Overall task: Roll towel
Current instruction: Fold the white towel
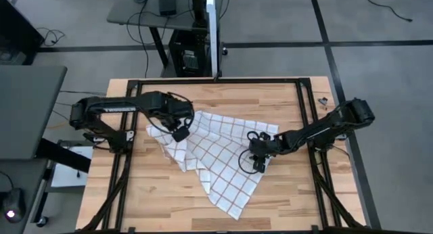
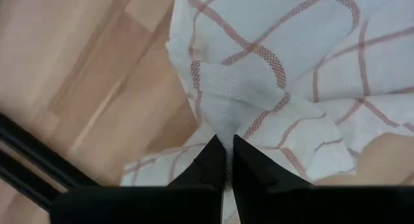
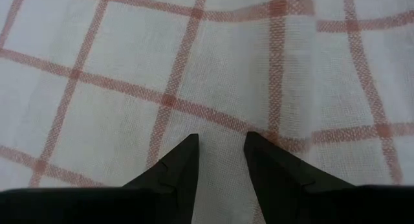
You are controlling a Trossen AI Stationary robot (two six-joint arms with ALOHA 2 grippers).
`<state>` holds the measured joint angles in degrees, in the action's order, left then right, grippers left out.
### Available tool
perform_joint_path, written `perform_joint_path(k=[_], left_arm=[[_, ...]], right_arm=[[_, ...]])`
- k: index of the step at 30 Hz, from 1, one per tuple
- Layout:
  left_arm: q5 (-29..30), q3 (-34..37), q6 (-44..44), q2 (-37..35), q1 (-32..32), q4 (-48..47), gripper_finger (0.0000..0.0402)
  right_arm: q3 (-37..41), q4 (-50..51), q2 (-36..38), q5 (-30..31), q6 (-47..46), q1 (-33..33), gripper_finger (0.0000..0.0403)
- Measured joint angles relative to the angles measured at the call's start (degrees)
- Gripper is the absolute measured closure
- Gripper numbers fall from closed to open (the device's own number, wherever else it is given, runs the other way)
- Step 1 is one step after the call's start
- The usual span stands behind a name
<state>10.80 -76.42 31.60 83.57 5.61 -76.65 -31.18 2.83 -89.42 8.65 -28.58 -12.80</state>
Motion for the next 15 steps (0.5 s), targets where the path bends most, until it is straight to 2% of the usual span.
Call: perform_joint_path(k=[6,12,15], left_arm=[[-0.3,0.9,3.7,-0.9,-3.4,-4.3,0.0400],[-0.7,0.8,9.9,-3.4,-6.7,-9.5,0.0400],[-3.1,-1.3,15.3,-5.7,-8.6,-10.4,0.0400]], right_arm=[[-0.2,6.1,0.5,0.5,3.3,-1.7,0.0280],[0.1,17.4,5.7,-2.5,4.8,-3.1,0.0280],[0.3,23.3,8.6,-3.8,4.6,-3.0,0.0280]])
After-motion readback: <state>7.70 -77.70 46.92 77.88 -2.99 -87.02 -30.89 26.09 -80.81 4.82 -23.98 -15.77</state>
